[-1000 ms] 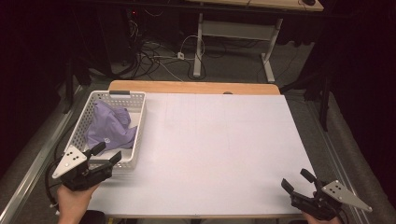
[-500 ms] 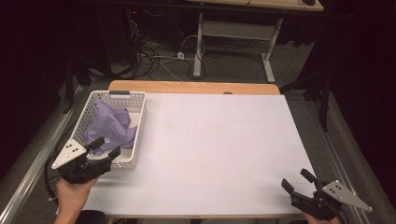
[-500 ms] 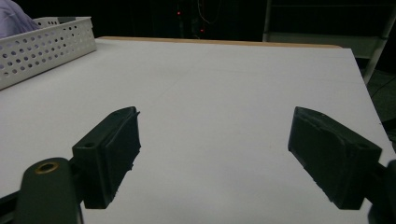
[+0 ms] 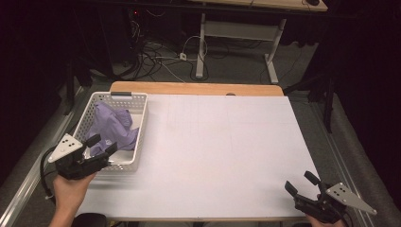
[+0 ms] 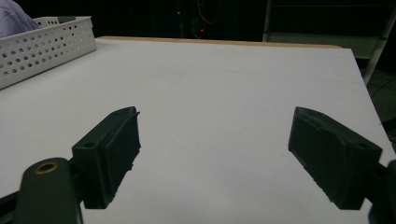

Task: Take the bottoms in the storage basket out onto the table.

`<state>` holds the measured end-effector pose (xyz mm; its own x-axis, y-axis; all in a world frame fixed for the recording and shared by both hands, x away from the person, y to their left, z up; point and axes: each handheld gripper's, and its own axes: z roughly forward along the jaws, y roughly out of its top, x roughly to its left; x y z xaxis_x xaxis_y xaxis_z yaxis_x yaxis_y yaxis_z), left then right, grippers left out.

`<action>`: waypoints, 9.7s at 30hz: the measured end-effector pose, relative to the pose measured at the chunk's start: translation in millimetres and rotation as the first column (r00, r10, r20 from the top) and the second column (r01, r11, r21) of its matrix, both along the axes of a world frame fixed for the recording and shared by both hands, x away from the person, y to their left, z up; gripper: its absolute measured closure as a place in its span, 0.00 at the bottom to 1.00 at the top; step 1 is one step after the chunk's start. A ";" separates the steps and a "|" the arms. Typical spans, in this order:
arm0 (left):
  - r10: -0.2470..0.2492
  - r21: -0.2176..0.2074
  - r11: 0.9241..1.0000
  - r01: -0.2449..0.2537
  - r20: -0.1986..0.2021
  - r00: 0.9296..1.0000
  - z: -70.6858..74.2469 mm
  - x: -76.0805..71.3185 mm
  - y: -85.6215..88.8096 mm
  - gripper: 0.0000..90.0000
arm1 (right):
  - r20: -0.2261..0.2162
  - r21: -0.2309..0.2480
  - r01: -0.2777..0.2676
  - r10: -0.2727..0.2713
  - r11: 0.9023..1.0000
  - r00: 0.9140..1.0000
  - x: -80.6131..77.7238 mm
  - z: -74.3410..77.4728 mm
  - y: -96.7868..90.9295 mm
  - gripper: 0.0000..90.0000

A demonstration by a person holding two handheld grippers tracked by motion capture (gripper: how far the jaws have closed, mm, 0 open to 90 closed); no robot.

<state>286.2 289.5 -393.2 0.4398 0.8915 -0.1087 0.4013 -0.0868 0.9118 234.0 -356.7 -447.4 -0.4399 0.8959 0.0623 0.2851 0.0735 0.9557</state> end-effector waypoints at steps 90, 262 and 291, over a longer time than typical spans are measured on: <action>0.093 0.141 0.989 -0.043 -0.371 0.924 17.3 125.7 28.8 0.11 | -0.014 -0.027 -0.021 0.021 0.999 1.000 1.9 0.2 2.5 0.19; -0.317 0.056 0.938 0.342 -0.261 0.912 153.2 123.4 -67.0 0.89 | -0.015 -0.037 -0.027 0.026 0.999 1.000 1.7 0.3 3.6 0.20; -0.449 0.065 0.876 0.479 -0.254 0.856 160.5 137.3 -145.9 0.89 | -0.012 -0.034 -0.025 0.024 0.999 1.000 1.4 0.1 2.8 0.20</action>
